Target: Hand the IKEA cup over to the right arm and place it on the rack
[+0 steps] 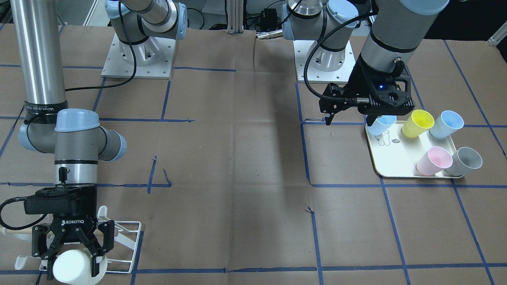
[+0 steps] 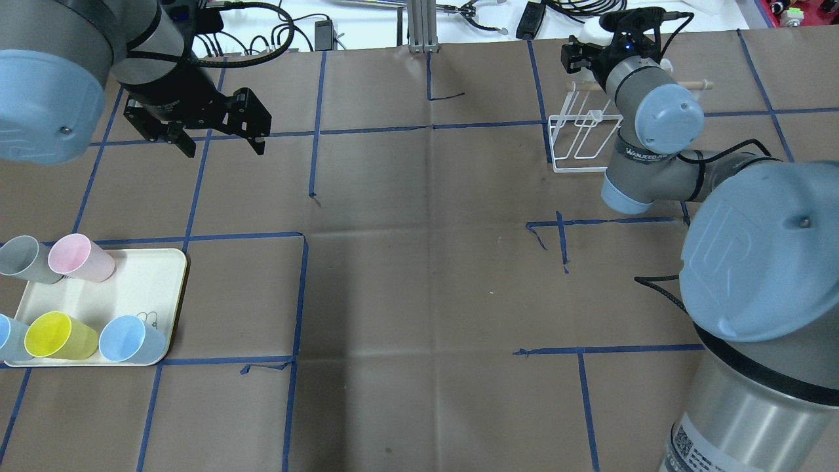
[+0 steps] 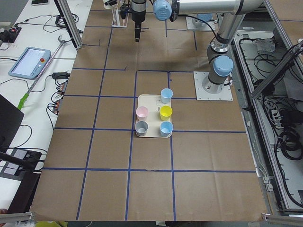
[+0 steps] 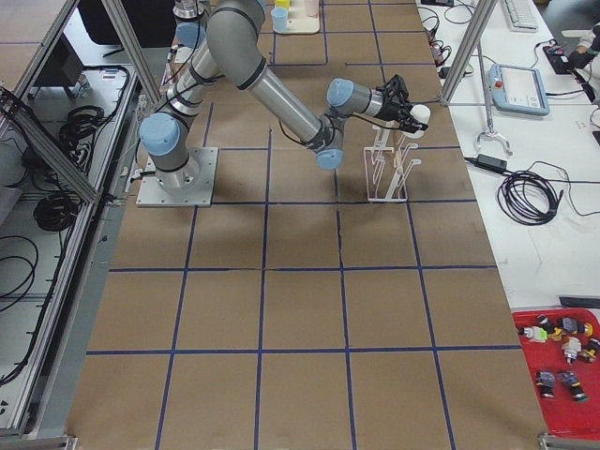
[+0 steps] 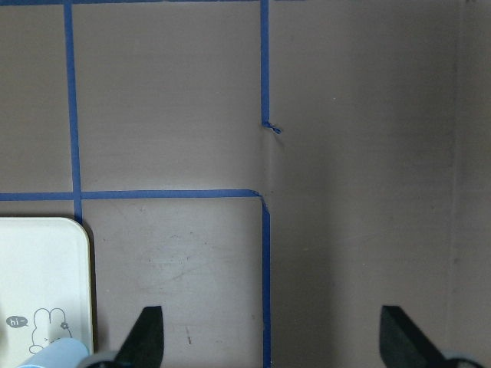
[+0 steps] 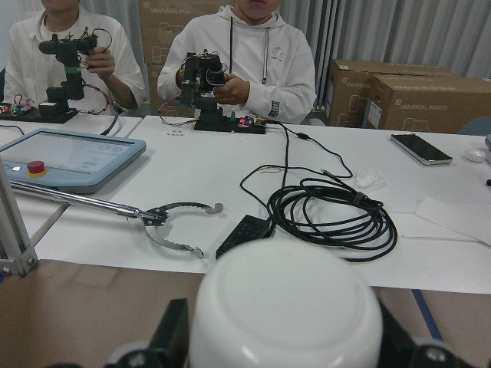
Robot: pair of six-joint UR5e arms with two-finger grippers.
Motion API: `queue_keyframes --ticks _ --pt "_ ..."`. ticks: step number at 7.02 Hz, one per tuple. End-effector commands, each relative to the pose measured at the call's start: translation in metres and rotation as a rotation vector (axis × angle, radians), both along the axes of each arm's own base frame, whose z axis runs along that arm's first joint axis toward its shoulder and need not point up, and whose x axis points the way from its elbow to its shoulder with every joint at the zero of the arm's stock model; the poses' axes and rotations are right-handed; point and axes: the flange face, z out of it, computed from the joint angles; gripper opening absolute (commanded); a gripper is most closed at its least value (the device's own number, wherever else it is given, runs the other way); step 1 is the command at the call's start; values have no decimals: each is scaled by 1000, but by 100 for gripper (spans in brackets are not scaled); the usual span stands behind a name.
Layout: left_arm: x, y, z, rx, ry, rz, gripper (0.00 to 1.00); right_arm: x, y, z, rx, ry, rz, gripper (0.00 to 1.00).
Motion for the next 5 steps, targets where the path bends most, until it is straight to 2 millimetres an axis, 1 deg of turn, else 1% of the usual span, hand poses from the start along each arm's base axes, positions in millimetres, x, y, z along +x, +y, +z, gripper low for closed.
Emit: queue_keyframes --ticks 1,3,4,5 --pt "0 0 3 -3 -8 1 99 2 1 4 -3 0 3 100" --pt "0 3 4 -1 -10 1 100 1 -3 10 53 -11 5 100" --pt "0 7 5 -3 -9 1 100 4 3 43 12 -8 19 100" --pt "0 8 4 -1 -5 0 100 5 11 75 13 -10 20 100"
